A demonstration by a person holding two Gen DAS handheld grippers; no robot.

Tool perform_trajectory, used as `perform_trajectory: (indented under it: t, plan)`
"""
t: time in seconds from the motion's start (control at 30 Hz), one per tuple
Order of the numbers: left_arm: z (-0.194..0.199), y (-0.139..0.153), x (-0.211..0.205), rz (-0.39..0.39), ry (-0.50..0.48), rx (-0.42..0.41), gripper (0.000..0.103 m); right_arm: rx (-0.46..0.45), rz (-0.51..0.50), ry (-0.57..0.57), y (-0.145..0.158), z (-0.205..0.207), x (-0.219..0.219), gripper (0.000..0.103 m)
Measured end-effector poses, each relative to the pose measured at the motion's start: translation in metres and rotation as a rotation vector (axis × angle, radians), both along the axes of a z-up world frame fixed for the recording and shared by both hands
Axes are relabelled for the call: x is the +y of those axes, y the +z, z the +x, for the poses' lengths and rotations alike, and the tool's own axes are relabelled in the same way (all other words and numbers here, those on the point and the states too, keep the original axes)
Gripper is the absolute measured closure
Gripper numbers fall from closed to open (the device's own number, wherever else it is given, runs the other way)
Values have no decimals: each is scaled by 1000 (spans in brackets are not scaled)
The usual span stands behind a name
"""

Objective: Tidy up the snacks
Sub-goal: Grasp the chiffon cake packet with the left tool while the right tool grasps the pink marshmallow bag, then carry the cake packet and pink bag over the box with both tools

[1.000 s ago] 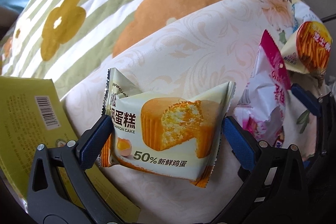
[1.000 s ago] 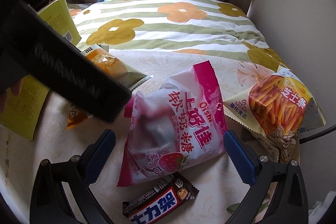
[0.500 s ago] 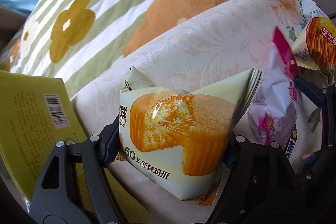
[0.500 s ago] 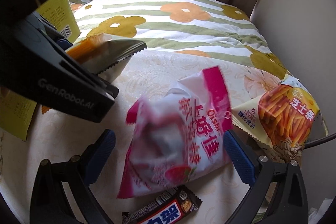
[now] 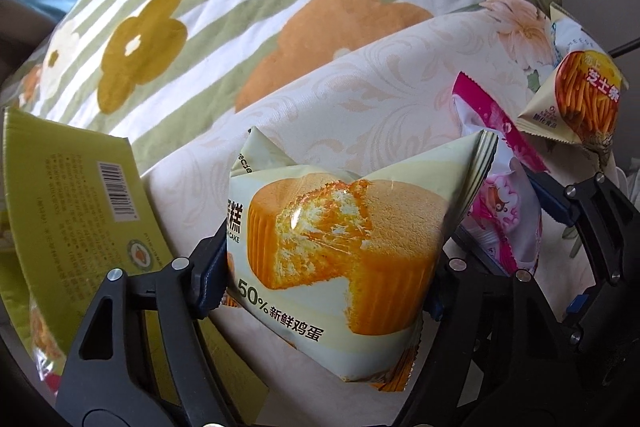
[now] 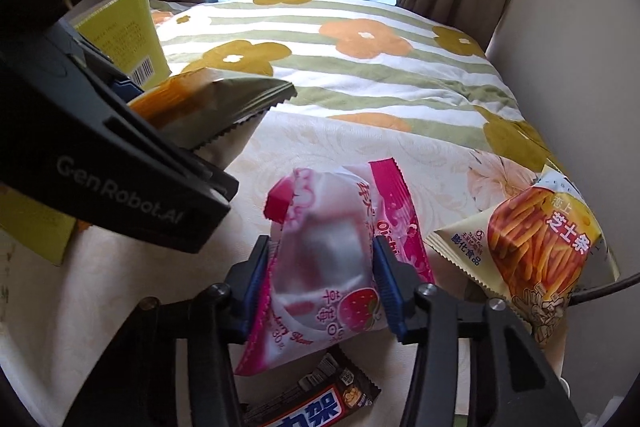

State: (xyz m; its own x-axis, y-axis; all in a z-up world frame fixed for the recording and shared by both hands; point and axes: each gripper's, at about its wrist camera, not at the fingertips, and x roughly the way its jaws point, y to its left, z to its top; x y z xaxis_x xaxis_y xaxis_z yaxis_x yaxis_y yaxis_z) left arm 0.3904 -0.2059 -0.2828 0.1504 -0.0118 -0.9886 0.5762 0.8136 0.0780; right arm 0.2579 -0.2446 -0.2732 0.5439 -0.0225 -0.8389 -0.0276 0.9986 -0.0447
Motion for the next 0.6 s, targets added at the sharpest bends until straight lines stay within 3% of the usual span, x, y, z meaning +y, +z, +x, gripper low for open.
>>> perform_trajectory:
  t: [0.27,0.6]
  plan:
    - [-12,45,8,-53,47,-79,31,-53,17,21,28,-9,-7,60]
    - [-29,144,34,-163,167,-263,31,-183,15,109,113,-16,-15,60]
